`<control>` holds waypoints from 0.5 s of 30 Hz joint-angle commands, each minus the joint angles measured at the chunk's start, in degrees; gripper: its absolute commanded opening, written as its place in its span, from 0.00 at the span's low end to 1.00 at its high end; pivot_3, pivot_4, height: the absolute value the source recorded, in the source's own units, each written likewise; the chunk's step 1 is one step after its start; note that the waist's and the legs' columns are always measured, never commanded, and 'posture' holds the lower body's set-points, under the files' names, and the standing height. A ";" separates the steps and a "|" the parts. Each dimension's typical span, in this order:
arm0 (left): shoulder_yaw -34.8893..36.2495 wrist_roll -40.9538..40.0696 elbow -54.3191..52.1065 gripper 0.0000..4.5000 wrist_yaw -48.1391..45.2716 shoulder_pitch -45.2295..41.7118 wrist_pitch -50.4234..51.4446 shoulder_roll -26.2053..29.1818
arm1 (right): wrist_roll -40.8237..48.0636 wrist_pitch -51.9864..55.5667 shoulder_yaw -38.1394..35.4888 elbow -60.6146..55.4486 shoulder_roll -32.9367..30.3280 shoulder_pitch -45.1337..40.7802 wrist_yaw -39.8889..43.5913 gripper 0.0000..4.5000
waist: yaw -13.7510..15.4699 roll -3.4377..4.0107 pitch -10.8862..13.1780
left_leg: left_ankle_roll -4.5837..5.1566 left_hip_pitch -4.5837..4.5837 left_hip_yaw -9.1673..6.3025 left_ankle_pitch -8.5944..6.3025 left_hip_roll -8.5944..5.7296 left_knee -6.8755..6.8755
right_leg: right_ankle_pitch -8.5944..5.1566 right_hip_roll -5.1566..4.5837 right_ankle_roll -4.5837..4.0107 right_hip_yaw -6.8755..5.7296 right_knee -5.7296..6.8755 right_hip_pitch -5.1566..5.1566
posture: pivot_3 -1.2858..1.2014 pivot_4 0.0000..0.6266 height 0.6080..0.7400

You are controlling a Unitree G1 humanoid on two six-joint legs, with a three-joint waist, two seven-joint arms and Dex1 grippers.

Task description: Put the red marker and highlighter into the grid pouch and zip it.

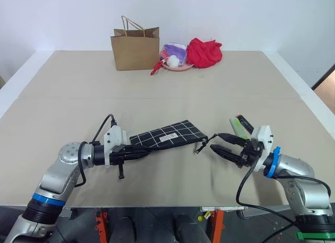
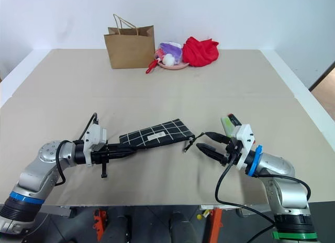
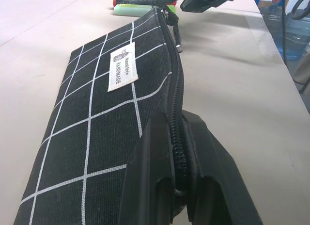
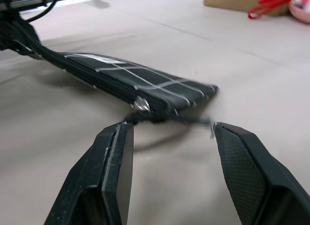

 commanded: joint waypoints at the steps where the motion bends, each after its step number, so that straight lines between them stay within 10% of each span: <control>1: 1.53 -0.56 -2.22 0.00 0.02 -0.12 -0.27 0.26 | 2.92 2.24 -2.19 -1.31 -0.41 0.43 -0.14 0.64 | 0.02 0.00 0.00 | 0.00 0.00 0.00 0.00 0.00 0.00 | 0.00 0.00 0.00 0.00 0.00 0.00 | 0.52 0.24 1.00; 15: 1.21 -0.44 -2.37 0.00 -0.18 0.02 -0.34 0.15 | 7.51 6.11 -1.77 -5.87 0.71 2.24 0.49 0.64 | 0.02 0.00 0.00 | 0.00 0.00 0.00 0.00 0.00 0.01 | -0.03 0.00 -0.04 0.00 0.00 0.00 | 0.52 0.24 1.00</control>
